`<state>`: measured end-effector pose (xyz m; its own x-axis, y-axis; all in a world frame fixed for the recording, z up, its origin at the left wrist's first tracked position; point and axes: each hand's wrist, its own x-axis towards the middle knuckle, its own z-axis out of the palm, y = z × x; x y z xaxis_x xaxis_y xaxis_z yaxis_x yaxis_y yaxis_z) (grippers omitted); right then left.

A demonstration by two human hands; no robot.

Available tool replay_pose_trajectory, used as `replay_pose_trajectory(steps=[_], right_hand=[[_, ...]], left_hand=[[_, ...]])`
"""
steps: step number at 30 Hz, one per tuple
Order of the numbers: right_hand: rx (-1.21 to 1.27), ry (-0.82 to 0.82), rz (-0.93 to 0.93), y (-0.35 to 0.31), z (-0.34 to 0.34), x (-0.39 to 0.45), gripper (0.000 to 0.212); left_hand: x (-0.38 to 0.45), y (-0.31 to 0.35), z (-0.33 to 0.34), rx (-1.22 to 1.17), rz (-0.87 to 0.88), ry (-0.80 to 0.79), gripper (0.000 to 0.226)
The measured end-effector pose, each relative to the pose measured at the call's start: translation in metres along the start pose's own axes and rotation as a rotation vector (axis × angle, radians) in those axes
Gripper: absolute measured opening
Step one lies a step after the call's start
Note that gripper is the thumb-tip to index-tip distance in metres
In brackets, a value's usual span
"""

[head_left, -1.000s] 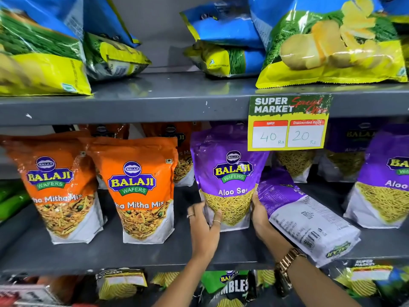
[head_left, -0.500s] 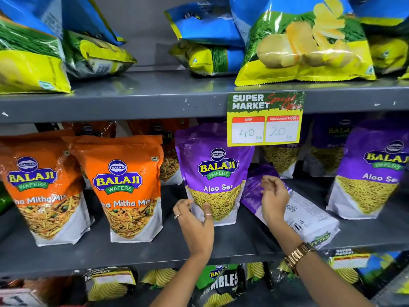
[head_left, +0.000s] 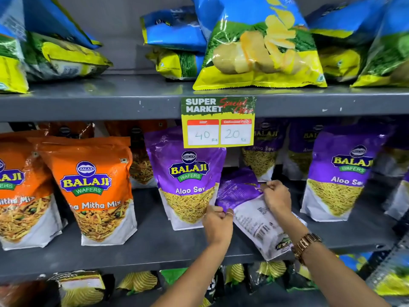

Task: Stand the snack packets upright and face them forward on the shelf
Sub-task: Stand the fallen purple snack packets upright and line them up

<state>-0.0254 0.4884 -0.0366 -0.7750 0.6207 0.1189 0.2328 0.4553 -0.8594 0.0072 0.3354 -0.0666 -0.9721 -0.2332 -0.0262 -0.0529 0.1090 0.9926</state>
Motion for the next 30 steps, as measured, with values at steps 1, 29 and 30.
replay_pose_trajectory(steps=[1, 29, 30], right_hand=[[-0.074, -0.052, 0.025, 0.002, -0.001, 0.004, 0.033], [0.471, -0.194, -0.239, 0.061, -0.025, 0.022, 0.043], [0.480, -0.194, -0.234, 0.063, -0.025, 0.022, 0.042]], left_hand=[[-0.001, -0.001, 0.005, 0.035, -0.106, -0.064, 0.021], [0.045, 0.016, 0.056, 0.090, 0.204, -0.315, 0.059], [0.045, 0.019, 0.056, 0.025, 0.158, -0.310, 0.053]])
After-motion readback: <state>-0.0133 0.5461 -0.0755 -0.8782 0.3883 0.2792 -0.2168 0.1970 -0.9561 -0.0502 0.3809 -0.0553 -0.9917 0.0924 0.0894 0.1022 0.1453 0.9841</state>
